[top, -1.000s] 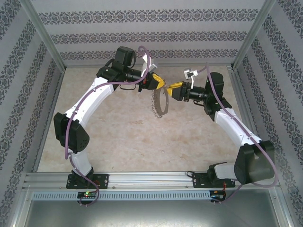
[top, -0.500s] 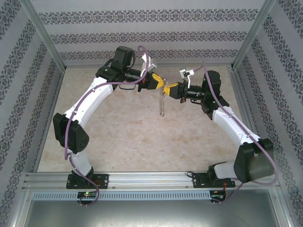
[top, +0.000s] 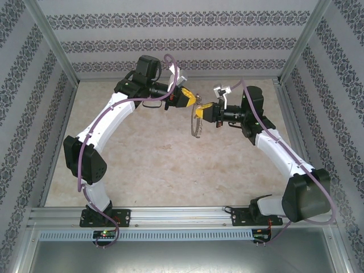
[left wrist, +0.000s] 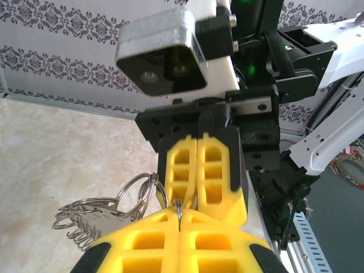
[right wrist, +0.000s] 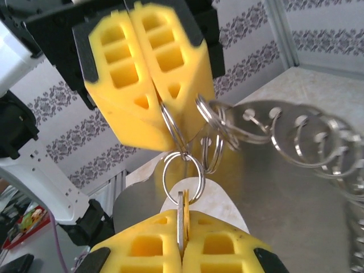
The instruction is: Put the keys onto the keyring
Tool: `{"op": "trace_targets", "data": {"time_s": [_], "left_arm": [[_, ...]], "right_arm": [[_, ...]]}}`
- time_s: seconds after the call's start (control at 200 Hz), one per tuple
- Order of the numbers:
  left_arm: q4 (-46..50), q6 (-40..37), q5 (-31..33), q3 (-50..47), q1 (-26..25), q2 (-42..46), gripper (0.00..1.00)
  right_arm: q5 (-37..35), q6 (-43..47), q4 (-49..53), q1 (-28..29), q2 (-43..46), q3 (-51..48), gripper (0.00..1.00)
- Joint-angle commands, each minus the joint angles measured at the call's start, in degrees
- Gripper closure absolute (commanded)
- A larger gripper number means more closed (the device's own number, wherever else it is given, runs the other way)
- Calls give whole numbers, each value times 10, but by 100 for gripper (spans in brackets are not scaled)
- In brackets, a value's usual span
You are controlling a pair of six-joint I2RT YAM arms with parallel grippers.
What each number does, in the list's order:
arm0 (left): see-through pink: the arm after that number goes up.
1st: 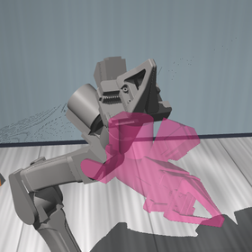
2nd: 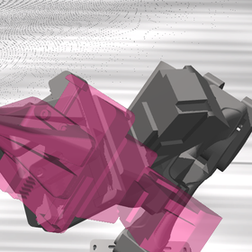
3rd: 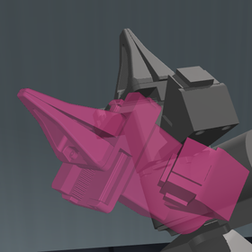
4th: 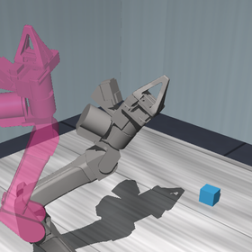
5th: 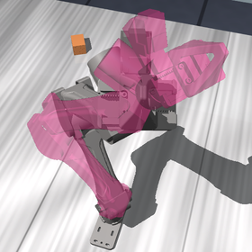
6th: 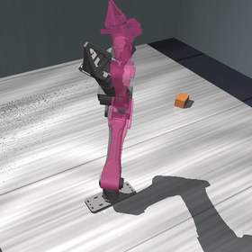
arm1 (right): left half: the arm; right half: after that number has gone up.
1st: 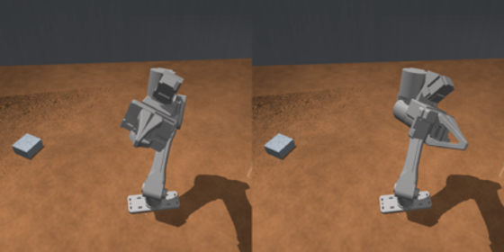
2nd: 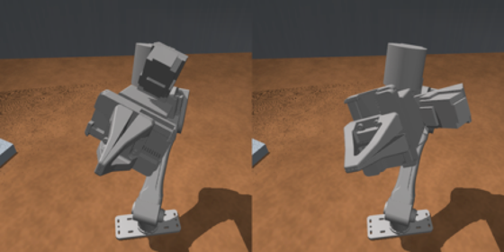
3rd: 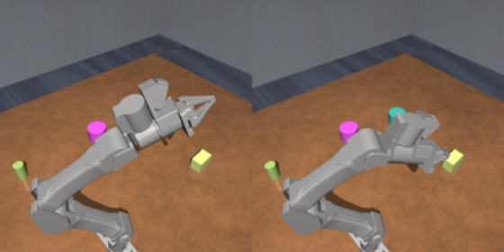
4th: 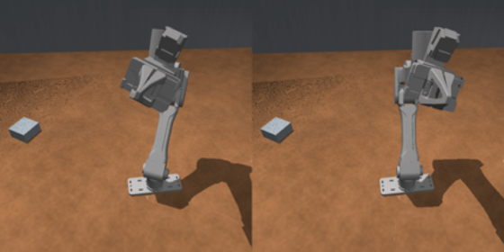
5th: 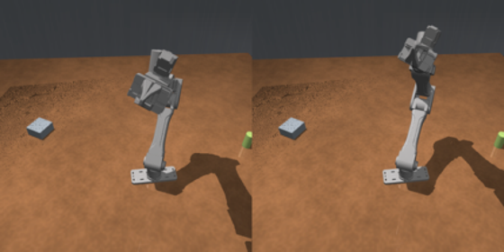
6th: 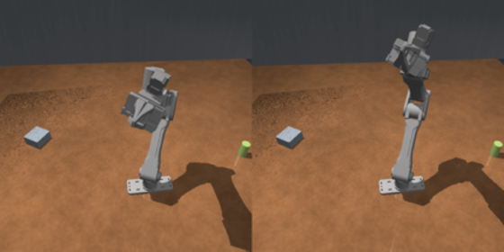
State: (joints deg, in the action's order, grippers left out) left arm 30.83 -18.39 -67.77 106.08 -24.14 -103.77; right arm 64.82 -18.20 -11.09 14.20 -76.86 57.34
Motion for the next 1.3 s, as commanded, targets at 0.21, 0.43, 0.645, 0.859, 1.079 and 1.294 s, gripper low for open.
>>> {"op": "trace_targets", "data": {"time_s": [0.21,0.43,0.645,0.859,1.079,1.294], "left_arm": [[-52,21,-33,-4,10,29,100],[-47,19,-37,-3,10,24,100],[-15,1,-49,11,10,15,100],[-7,-4,-57,16,10,11,100],[2,-9,-64,20,10,10,100],[2,-9,-71,20,10,10,100]], "right_arm": [[16,63,103,15,-33,55,67],[5,40,92,-39,40,17,54],[4,4,66,-49,54,48,63],[21,-19,48,-29,27,92,67],[18,-21,45,-8,5,115,68],[17,-27,36,-5,-10,121,67]]}}
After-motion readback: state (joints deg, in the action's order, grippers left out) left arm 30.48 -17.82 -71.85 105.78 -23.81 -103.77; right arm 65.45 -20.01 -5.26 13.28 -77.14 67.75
